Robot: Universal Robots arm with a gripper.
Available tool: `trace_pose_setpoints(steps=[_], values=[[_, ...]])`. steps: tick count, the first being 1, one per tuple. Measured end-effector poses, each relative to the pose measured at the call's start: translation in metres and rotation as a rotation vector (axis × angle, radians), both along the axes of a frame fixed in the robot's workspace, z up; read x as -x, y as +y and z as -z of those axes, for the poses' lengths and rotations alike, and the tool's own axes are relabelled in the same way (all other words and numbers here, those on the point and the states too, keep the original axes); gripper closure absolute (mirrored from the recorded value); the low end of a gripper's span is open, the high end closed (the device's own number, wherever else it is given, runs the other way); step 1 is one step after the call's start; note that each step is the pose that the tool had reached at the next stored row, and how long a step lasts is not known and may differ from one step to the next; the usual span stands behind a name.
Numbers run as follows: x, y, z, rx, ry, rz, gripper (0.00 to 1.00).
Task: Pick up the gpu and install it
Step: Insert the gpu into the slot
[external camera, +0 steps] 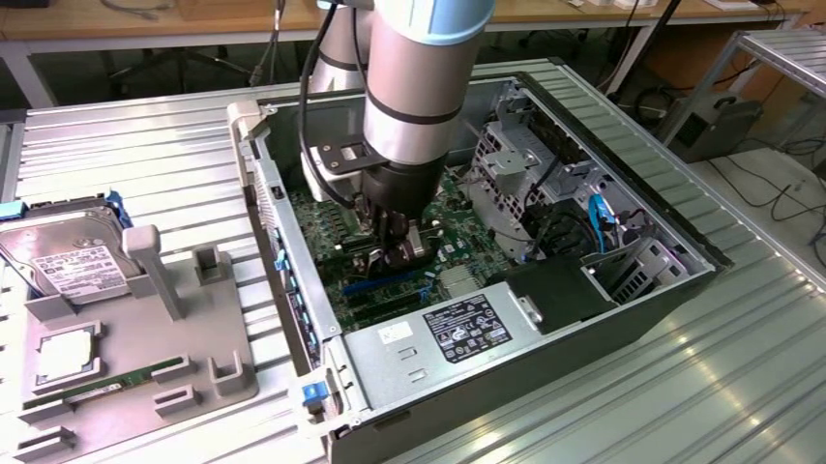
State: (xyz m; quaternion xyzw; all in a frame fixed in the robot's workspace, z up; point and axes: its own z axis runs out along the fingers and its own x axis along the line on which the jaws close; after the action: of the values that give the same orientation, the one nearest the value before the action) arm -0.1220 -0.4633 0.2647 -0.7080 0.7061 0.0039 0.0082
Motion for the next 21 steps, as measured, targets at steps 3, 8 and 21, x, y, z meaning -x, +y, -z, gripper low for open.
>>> trace_pose_setpoints(steps=[3, 8, 21], values=[[0.0001, 0.0003, 0.0003, 0.0001, -0.0003, -0.001, 0.74], [0.0022, 0.0005, 0.0013, 0.0, -0.0033, -0.001, 0.74], [0.0032, 0.0005, 0.0032, 0.0, -0.0038, -0.001, 0.74]])
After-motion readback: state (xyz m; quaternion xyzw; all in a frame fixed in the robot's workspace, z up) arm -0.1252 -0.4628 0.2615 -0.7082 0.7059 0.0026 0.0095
